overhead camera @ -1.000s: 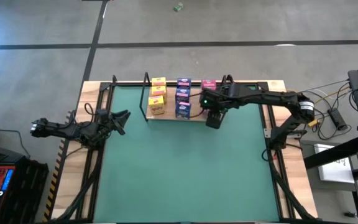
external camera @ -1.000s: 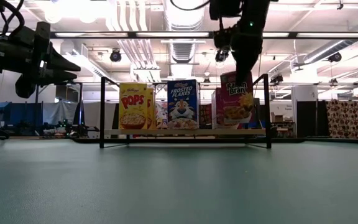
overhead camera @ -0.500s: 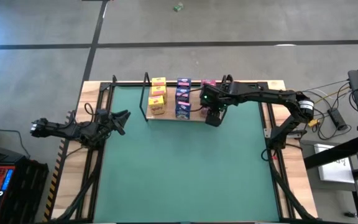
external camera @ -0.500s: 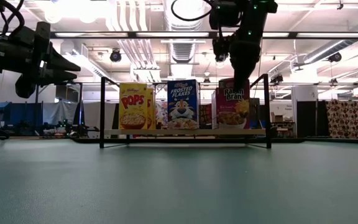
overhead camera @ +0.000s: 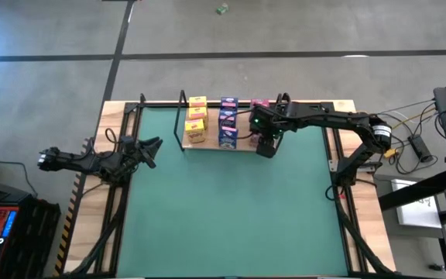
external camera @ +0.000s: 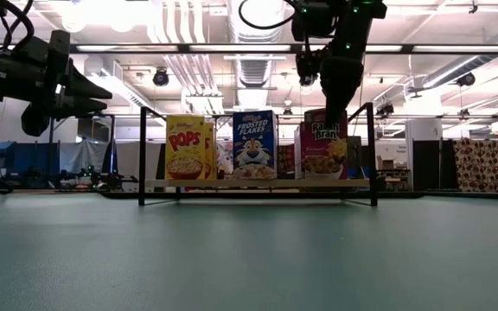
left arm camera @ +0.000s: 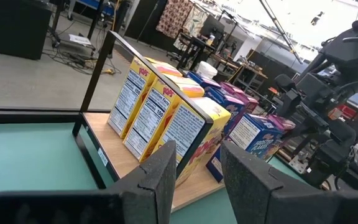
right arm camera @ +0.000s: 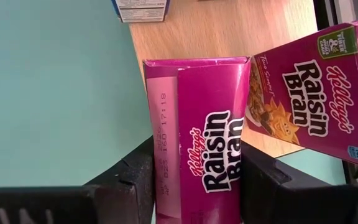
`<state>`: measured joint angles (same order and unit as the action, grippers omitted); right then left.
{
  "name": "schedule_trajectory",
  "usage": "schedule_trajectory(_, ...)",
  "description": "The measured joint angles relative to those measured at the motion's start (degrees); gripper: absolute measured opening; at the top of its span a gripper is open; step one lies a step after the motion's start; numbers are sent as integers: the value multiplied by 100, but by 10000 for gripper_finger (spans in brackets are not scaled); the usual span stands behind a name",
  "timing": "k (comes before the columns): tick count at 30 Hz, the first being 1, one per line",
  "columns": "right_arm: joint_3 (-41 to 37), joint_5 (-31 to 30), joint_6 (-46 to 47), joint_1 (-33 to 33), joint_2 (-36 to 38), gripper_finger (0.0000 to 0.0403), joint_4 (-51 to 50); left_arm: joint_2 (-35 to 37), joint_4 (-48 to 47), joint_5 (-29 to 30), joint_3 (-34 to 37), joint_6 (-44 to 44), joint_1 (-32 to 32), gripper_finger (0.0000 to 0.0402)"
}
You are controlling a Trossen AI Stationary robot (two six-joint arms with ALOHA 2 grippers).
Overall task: Stack cereal on shelf
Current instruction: Put the pink cereal box on the shelf aligned with the other pink cereal boxes, then return to Home Position
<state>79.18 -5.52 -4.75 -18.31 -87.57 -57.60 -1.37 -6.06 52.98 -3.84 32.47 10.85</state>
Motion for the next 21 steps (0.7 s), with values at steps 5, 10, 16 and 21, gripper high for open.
schedule_trajectory(5,0,-2,-44,0,0,183,4,0,0,1,0,0,-1,109)
schedule_trajectory(10,-2,-4,-46,0,-2,219,2,0,-1,0,0,-1,-2,109)
schedule_trajectory(16,-6,-138,-118,0,26,263,2,0,-1,-1,0,0,0,109)
schedule_trajectory(21,-7,-226,-86,0,139,304,-19,0,0,1,0,0,0,109)
